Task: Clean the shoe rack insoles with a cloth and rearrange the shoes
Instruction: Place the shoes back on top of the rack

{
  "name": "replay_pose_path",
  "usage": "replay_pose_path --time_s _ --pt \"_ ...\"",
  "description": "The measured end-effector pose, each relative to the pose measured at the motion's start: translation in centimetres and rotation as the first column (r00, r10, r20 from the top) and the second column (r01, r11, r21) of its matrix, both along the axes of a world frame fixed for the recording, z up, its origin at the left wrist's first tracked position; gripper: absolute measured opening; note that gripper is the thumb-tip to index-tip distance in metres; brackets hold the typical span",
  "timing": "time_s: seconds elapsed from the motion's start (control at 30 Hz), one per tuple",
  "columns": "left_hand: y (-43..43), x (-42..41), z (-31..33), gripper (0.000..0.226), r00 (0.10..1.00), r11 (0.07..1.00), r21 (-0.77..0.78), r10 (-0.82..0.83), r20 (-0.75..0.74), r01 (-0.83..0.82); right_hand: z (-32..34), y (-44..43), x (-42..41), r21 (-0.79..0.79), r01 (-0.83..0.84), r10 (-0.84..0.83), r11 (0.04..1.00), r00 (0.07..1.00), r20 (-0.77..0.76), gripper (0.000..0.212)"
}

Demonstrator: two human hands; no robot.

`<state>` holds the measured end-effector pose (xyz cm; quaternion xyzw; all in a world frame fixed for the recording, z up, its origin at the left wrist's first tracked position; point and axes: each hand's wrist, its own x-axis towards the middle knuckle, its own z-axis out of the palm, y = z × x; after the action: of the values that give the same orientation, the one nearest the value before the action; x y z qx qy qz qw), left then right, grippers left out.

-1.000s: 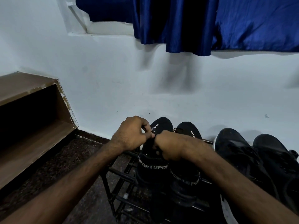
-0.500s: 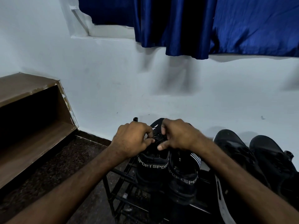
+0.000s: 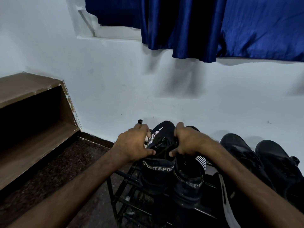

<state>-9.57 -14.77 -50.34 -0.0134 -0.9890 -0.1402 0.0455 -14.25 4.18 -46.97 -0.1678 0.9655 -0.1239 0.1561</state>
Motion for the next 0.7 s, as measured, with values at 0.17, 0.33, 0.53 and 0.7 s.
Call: replay_pose_path --time_s 0.17,0.33,0.53,0.7 --pt "-0.8 -0.5 -0.9 0.036 0.978 0.988 0.093 0.108 0.18 -0.126 -1.2 -0.3 -0.2 -0.07 0.132 -0.124 0.989 0.987 0.104 0.022" --pt "-0.8 -0.1 -0.6 0.011 0.99 0.988 0.065 0.138 0.007 -0.138 -1.1 -1.4 1.4 0.005 0.076 -0.074 0.997 0.98 -0.183 0.017" --pt "-3.9 0.8 0.4 0.007 0.991 0.989 -0.064 0.134 0.008 -0.133 -2.5 -3.4 3.0 -0.176 0.034 -0.067 0.984 0.98 -0.186 0.017" --pt "-6.1 1.1 0.6 0.01 0.986 0.987 -0.026 0.158 0.054 -0.157 -3.2 -4.9 3.3 -0.308 0.047 -0.108 0.95 0.976 -0.186 0.018"
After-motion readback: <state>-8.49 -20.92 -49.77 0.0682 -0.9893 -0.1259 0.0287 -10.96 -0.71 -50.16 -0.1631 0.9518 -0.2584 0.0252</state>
